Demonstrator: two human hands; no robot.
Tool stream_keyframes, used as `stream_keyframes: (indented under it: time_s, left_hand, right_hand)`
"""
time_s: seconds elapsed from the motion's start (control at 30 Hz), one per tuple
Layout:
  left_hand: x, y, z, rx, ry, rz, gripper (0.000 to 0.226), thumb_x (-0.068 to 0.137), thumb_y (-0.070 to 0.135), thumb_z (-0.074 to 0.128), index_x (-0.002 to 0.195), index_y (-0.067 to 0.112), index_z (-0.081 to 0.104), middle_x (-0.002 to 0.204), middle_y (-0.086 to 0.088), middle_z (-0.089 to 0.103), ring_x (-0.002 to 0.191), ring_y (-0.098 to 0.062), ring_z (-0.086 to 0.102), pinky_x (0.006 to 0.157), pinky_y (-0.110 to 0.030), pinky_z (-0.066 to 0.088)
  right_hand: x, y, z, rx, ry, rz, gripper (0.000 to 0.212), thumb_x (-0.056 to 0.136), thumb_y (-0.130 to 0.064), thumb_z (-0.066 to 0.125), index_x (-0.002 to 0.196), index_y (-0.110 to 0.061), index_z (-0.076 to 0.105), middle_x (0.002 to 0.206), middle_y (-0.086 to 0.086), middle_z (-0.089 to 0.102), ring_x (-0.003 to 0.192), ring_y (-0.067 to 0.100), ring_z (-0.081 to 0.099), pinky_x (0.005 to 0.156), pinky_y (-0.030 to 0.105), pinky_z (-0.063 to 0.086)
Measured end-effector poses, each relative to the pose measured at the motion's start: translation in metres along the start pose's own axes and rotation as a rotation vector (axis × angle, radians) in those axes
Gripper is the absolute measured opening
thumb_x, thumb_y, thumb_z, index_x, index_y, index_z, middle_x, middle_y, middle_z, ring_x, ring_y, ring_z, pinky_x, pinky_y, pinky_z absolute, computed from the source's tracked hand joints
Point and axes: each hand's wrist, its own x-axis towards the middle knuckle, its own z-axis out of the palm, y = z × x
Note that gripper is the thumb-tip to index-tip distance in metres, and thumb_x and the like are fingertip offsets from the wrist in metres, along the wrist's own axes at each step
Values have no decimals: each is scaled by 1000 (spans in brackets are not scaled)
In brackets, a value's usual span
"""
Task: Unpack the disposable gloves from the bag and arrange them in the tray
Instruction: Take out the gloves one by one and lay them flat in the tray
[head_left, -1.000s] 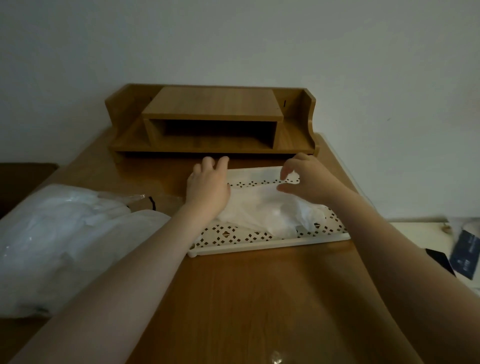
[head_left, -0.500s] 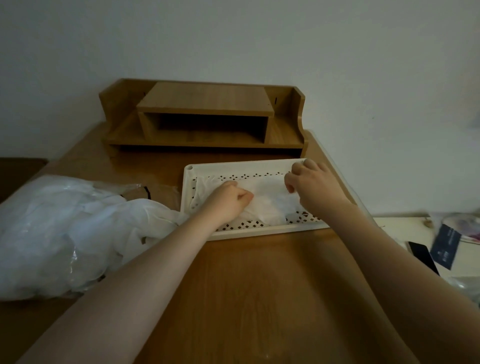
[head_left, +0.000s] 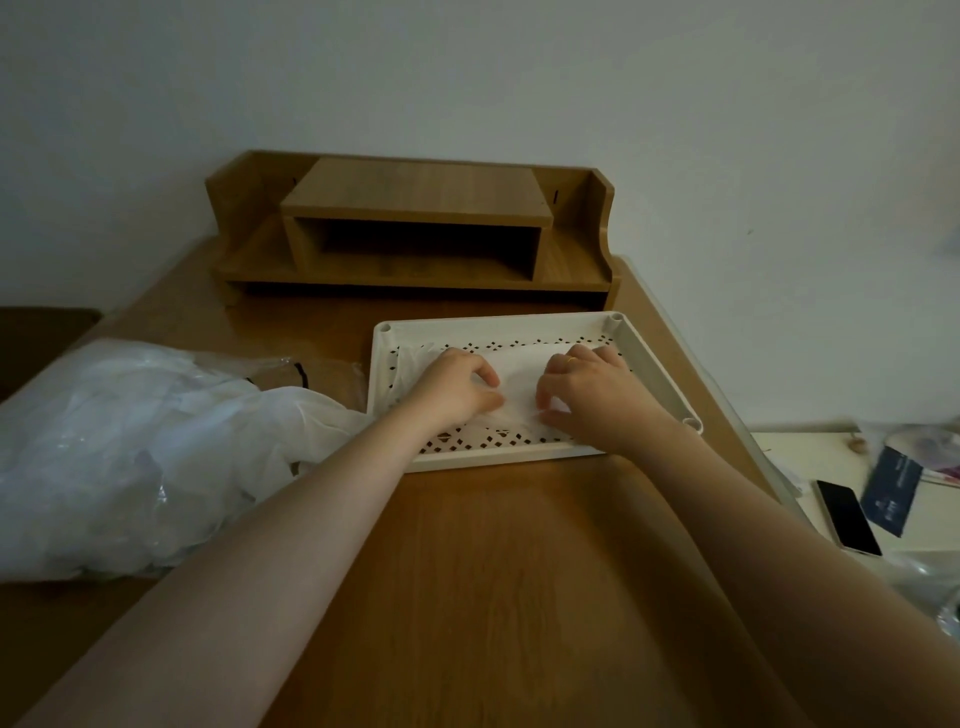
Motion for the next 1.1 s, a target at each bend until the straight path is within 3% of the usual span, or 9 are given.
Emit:
stream_keyframes:
  time_s: [0.17, 0.23, 0.3, 0.4, 0.53, 0.6, 0.73, 0.97, 1.1]
  left_hand:
    - [3, -3, -5, -37, 36, -34, 18, 93, 26, 55, 108, 18, 62, 137, -2, 44, 105, -17, 52, 69, -15, 40]
    - [6, -6, -7, 0, 67, -50, 21, 95, 26, 49, 109, 17, 62, 135, -4, 47, 100, -18, 54, 59, -17, 38]
    - [8, -9, -7, 44, 83, -63, 22, 95, 26, 49, 109, 16, 63, 131, -6, 49, 102, -21, 54, 67, -23, 42]
    - [6, -9, -5, 102, 82, -45, 28, 91, 32, 56, 115, 18, 59, 134, -6, 43, 118, -24, 44, 91, -33, 45]
    - [3, -14, 0, 397, -39, -29, 64, 92, 52, 46, 146, 23, 29, 156, -5, 14, 144, -26, 5, 115, -43, 9]
    - [3, -24, 1, 463, -109, -75, 74, 91, 63, 34, 151, 29, 9, 160, -1, -6, 145, -23, -13, 115, -46, -5]
    - [4, -32, 0, 510, -158, -85, 86, 85, 75, 25, 151, 29, -7, 158, 3, -16, 144, -20, -18, 114, -47, -8]
    - [-2, -39, -7, 563, -201, -10, 94, 80, 79, 31, 150, 30, -10, 157, 5, -18, 144, -18, -17, 115, -46, -8]
    - [-13, -27, -17, 419, -49, 92, 74, 94, 58, 35, 152, 25, 4, 159, 4, -10, 145, -16, -11, 116, -45, -4]
  right_hand:
    - [-4, 3, -5, 84, 118, -64, 23, 94, -28, 51, 107, -21, 68, 120, -2, 59, 104, 16, 46, 88, 29, 36]
    - [-4, 5, -10, 82, 9, -101, 24, 92, -37, 55, 102, -22, 71, 120, -6, 58, 107, 13, 44, 93, 30, 36]
    - [-2, 6, -14, 153, -68, -47, 36, 92, -48, 48, 99, -21, 71, 118, -8, 58, 111, 13, 44, 99, 35, 35]
    - [10, -4, -9, 400, 94, 78, 39, 97, -43, 39, 111, -16, 64, 124, 2, 56, 116, 20, 47, 98, 35, 38]
    - [28, -21, 18, 347, -186, 81, 62, 97, -51, 37, 149, -20, 23, 159, 2, 15, 146, 22, 10, 117, 40, 8]
    - [31, -13, 27, 324, -324, 126, 74, 93, -61, 33, 152, -27, 5, 161, -2, -5, 147, 21, -8, 116, 46, -6]
    - [29, 9, 34, 258, -357, 283, 94, 79, -80, 32, 151, -32, -6, 159, -3, -15, 145, 28, -16, 114, 55, -12]
    - [15, -3, 35, 275, -416, 407, 114, 63, -91, 32, 149, -34, -16, 157, 0, -24, 143, 33, -22, 110, 62, -13]
    - [15, -4, 26, 226, -344, 441, 112, 65, -91, 29, 150, -31, -12, 158, 2, -21, 143, 30, -22, 110, 62, -15]
